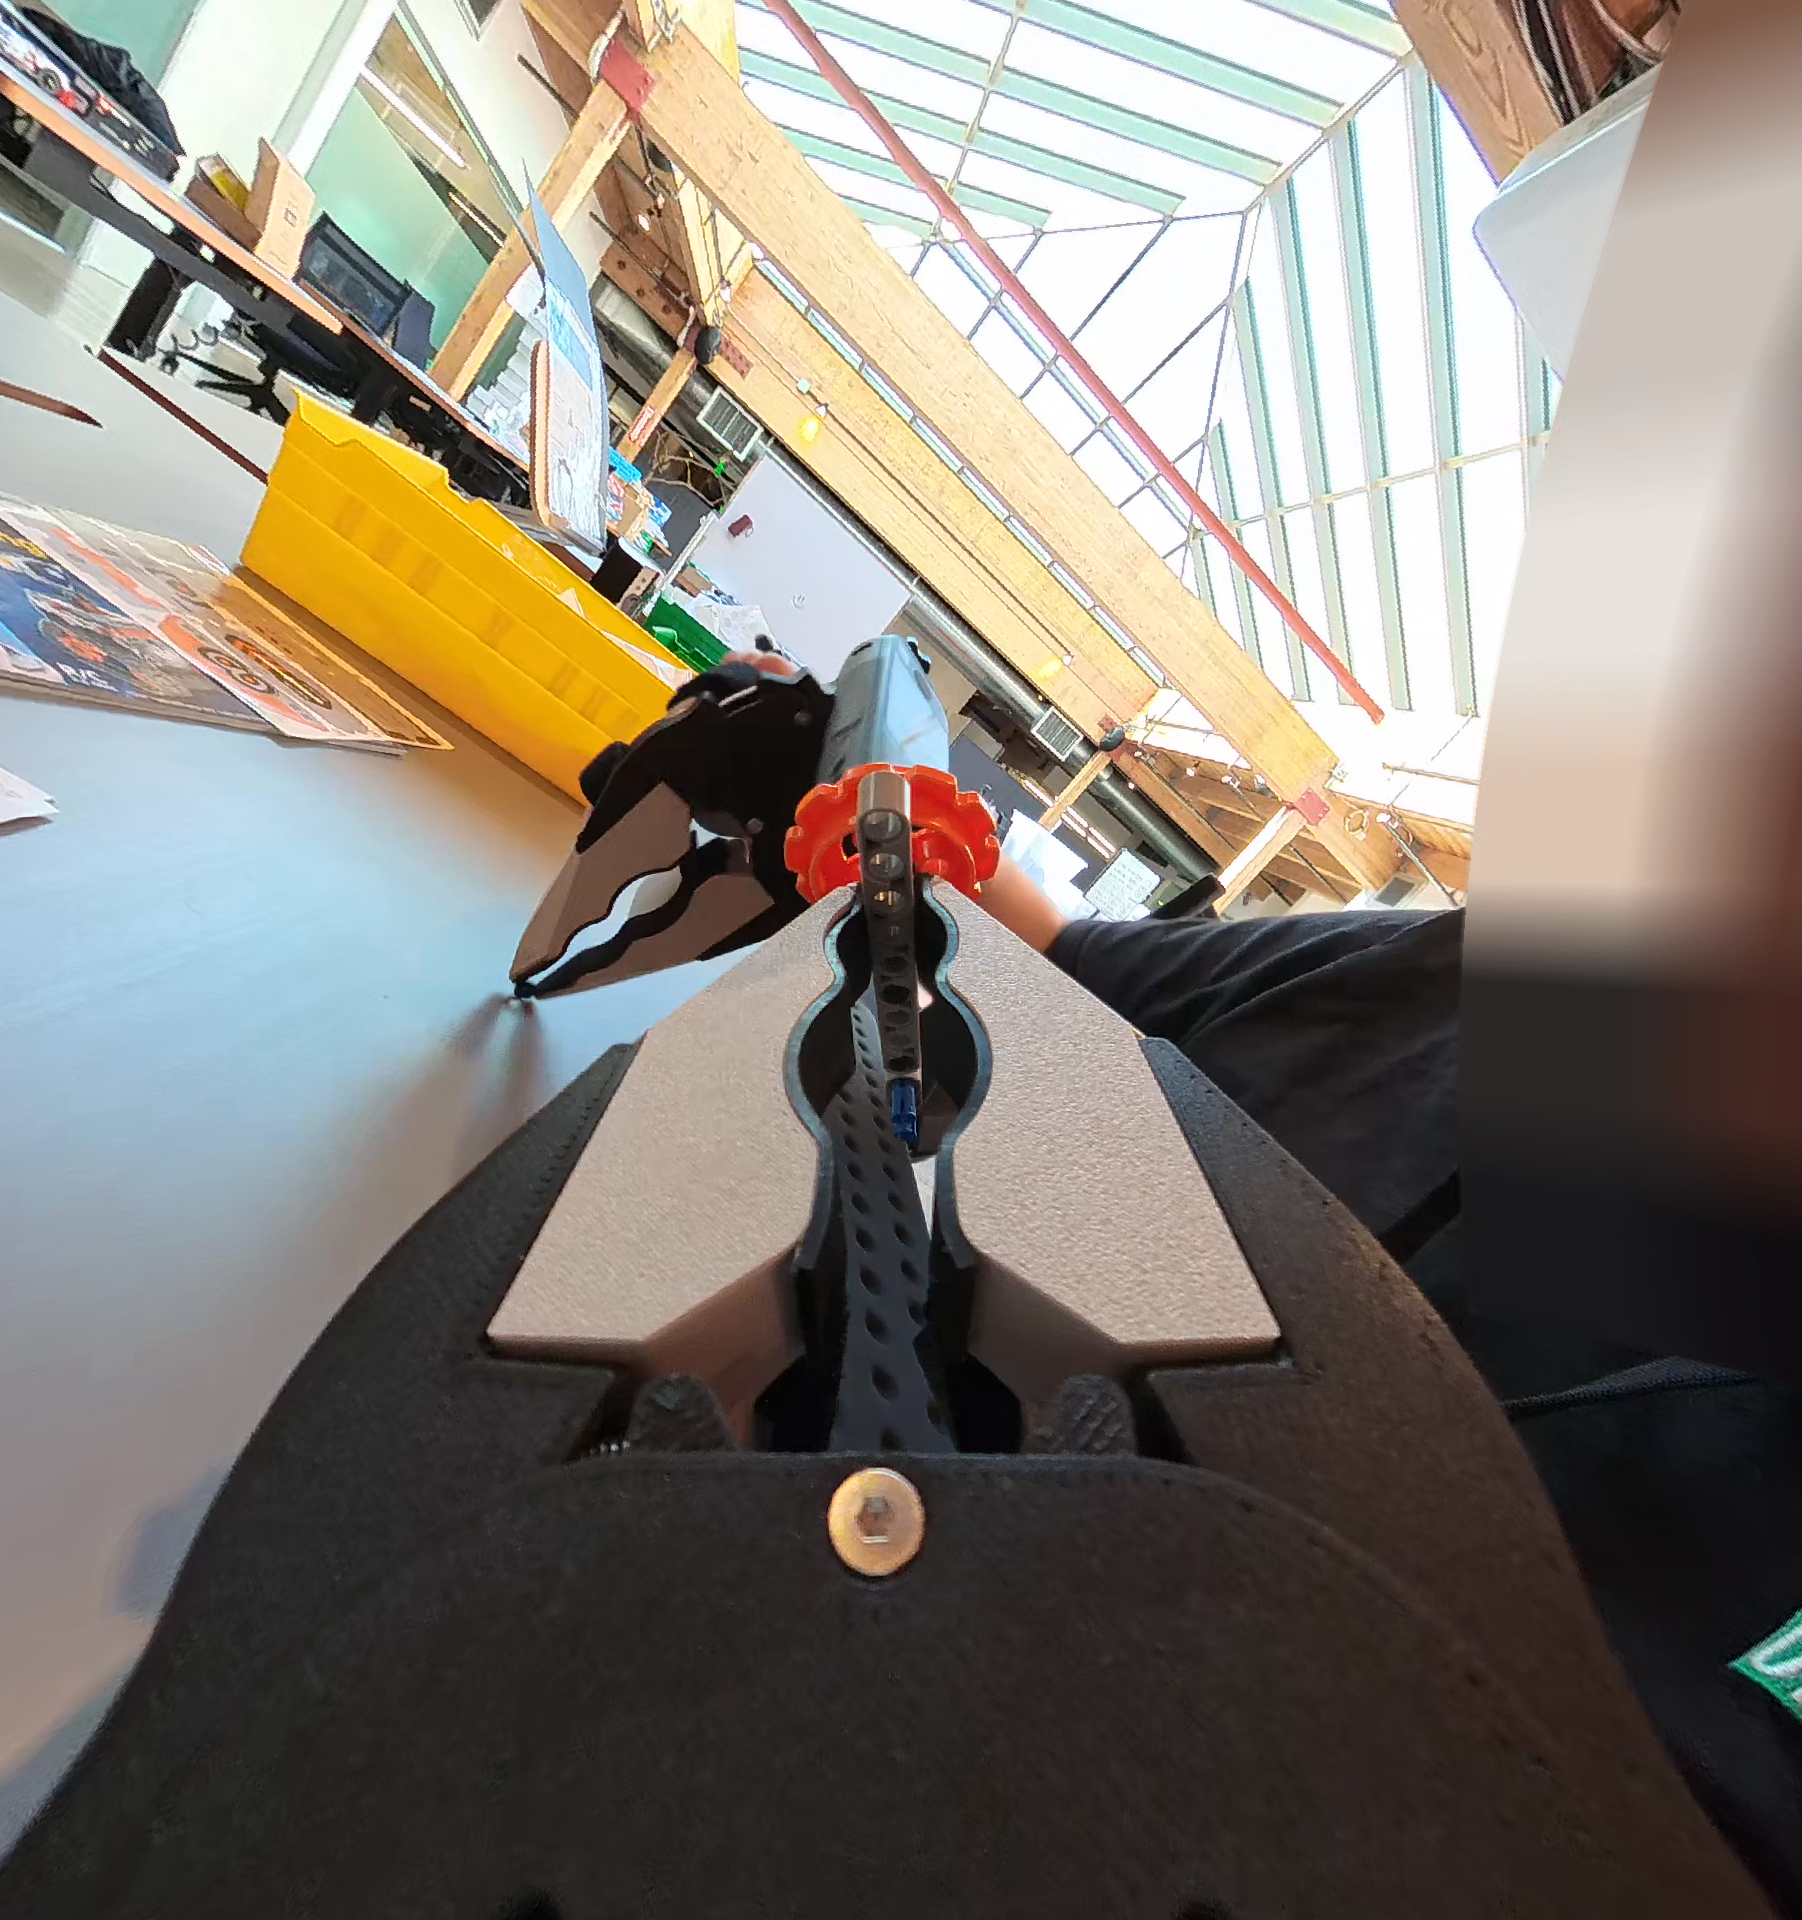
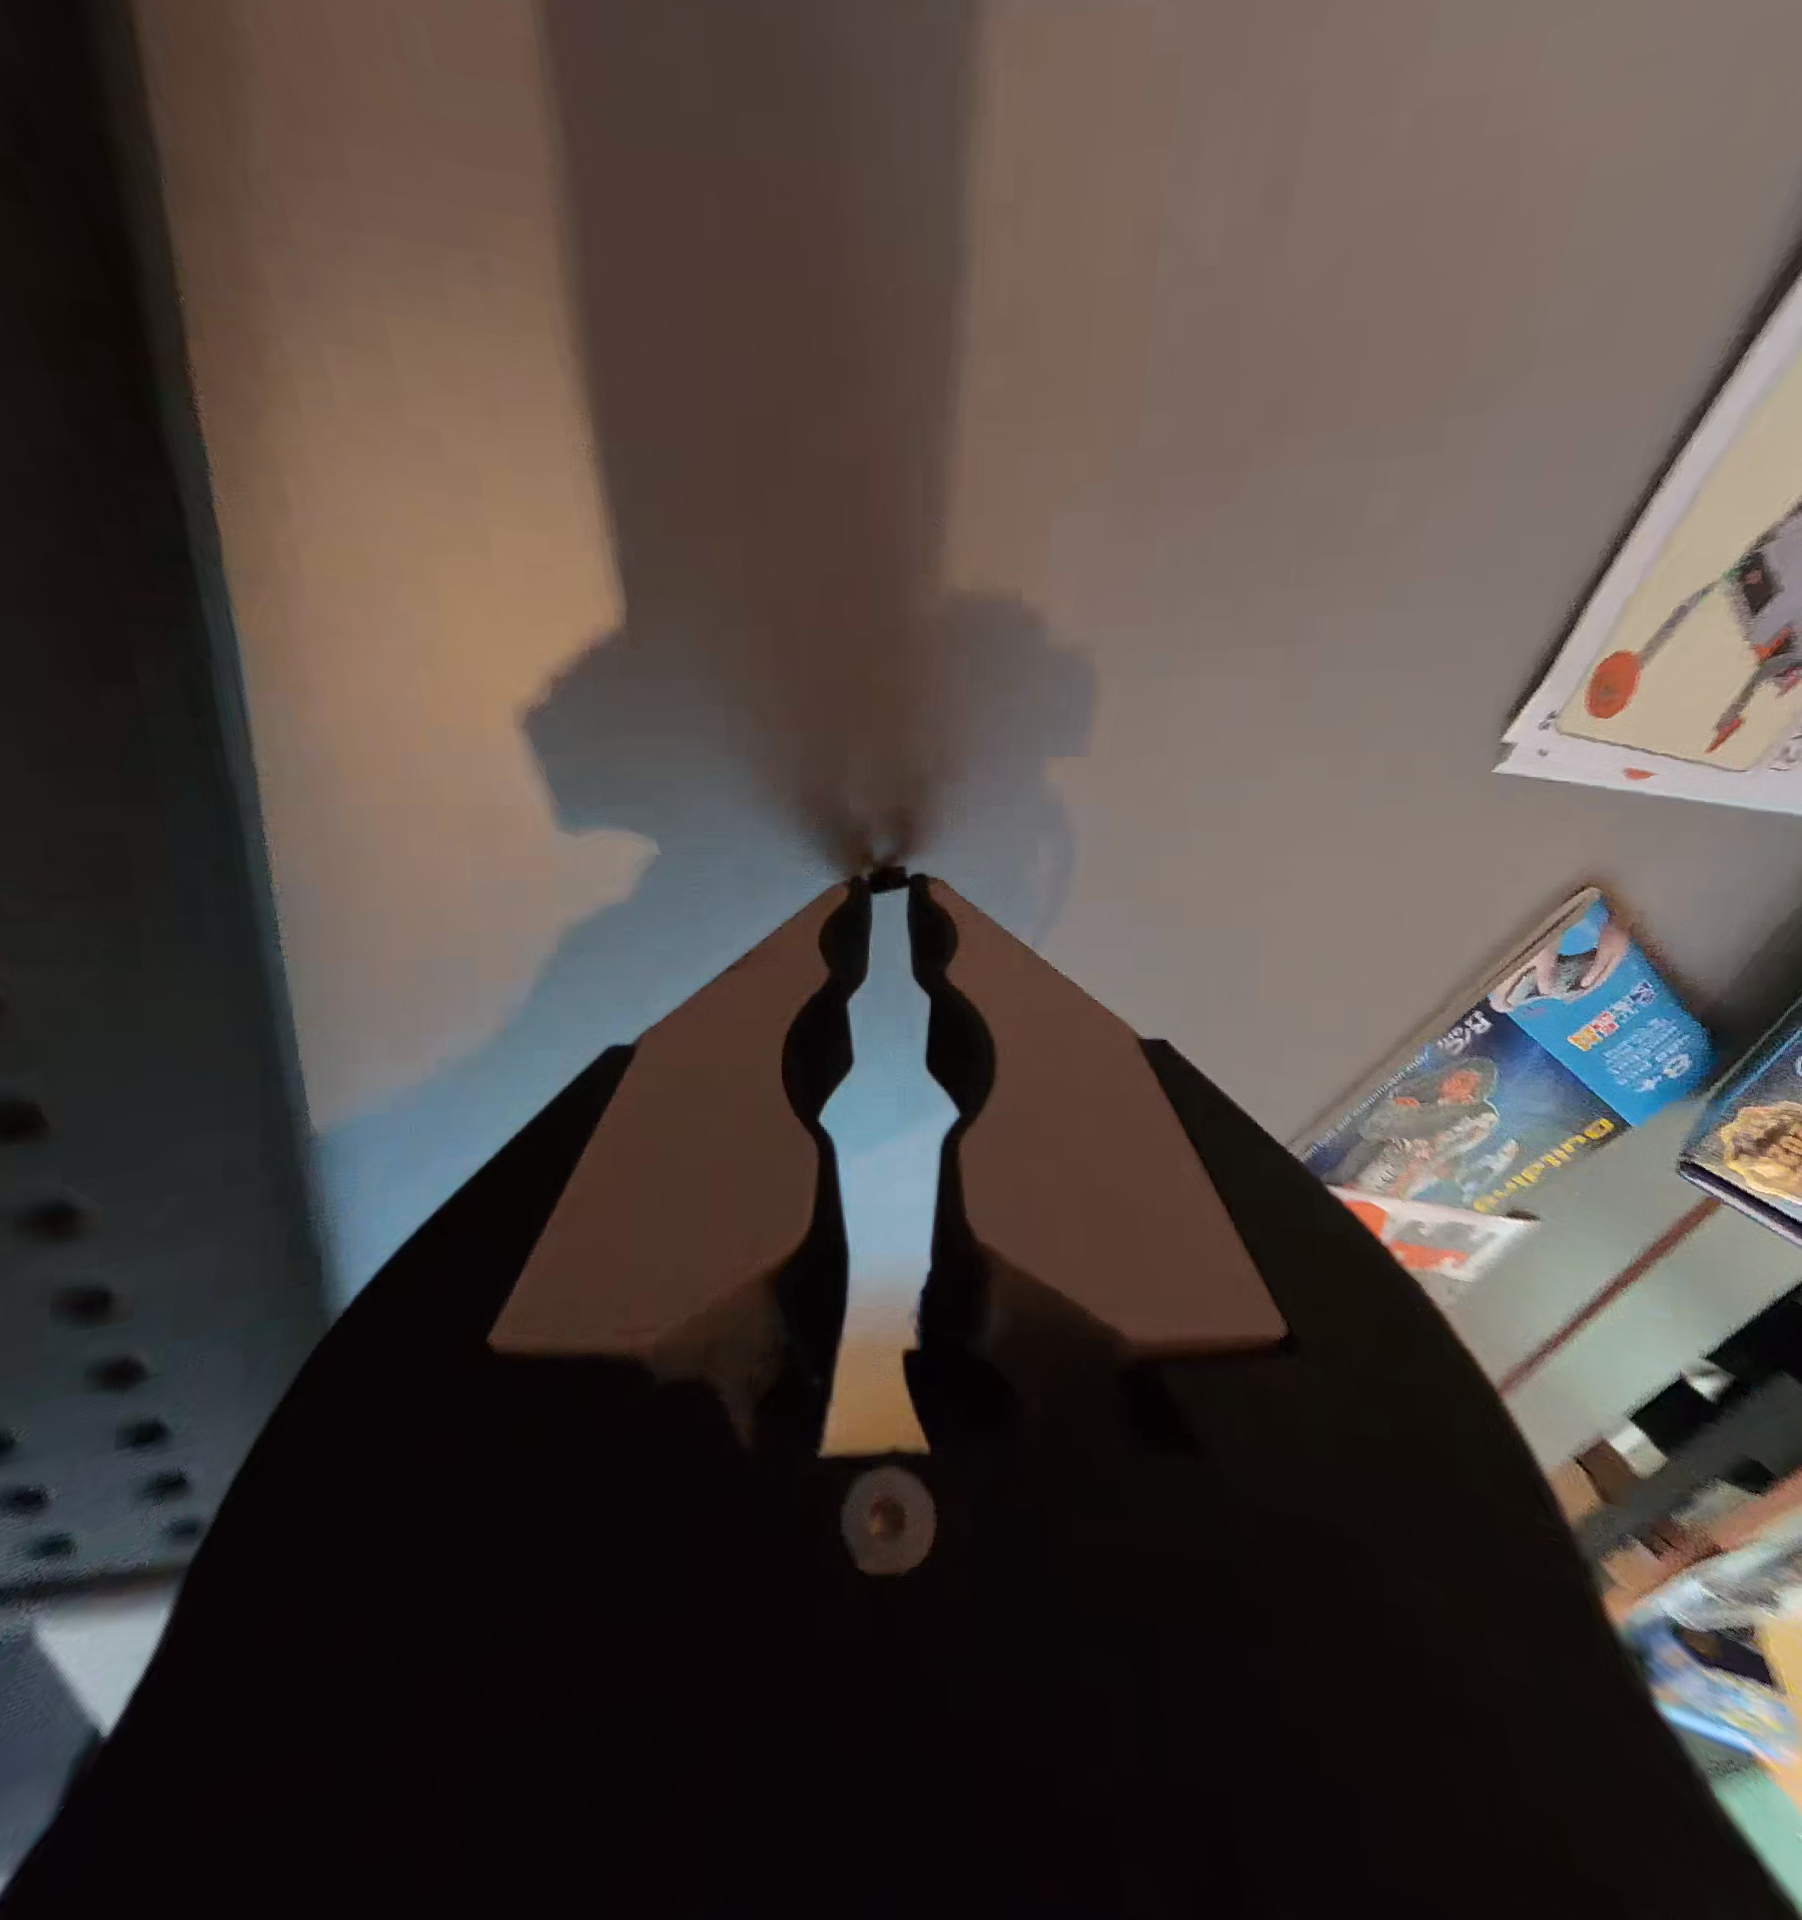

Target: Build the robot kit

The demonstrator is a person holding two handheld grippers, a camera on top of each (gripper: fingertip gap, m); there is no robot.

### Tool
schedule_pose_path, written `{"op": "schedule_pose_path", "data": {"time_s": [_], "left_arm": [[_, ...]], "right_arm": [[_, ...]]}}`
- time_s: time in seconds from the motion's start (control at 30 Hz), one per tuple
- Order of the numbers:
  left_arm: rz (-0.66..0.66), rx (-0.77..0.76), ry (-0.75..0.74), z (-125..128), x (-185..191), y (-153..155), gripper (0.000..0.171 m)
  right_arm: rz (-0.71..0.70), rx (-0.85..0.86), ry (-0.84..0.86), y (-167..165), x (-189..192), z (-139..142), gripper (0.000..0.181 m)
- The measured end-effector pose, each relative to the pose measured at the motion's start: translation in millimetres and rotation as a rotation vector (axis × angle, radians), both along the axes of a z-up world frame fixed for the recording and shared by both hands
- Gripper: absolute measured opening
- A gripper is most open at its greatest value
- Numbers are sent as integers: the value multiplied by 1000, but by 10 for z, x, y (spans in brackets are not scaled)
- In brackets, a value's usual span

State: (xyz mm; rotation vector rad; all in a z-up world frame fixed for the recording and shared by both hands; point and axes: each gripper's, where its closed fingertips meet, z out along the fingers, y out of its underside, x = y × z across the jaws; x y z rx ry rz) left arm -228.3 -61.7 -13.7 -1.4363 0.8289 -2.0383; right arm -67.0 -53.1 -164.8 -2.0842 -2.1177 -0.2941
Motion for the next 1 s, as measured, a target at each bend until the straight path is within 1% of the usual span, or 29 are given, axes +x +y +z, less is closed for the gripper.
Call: {"op": "schedule_pose_path", "data": {"time_s": [0.1, 0.23, 0.3, 0.37, 0.43, 0.53, 0.6, 0.67, 0.8, 1.0], "left_arm": [[7, -7, -4, 3, -12, 22, 5], [-1, -5, 4, -10, 2, 2, 5], [-8, -9, 5, -16, 11, -4, 4], [-13, -12, 5, -16, 13, -11, 4], [-14, -12, 2, -12, 11, -15, 5], [-16, -16, -1, -6, 10, -16, 5], [-23, -19, 1, -9, 18, -23, 5], [-28, -20, 7, -21, 31, -30, 5], [-26, -22, 15, -38, 41, -23, 5], [-20, -26, 21, -53, 41, -6, 5]], "right_arm": [[25, -64, -187, 18, 178, -24, 7], [17, -131, -248, 18, 195, -31, 7], [13, -146, -249, 8, 189, -29, 13], [-20, -162, -208, -27, 177, -7, 18], [-66, -150, -121, -38, 191, 57, 19], [-163, -87, 94, 32, 228, 176, 19], [-181, -51, 260, 48, 195, 228, 18], [-191, -53, 346, -2, 189, 216, 18], [-163, -36, 334, -44, 234, 113, 18], [-150, -75, 313, -2, 215, 29, 18]]}}
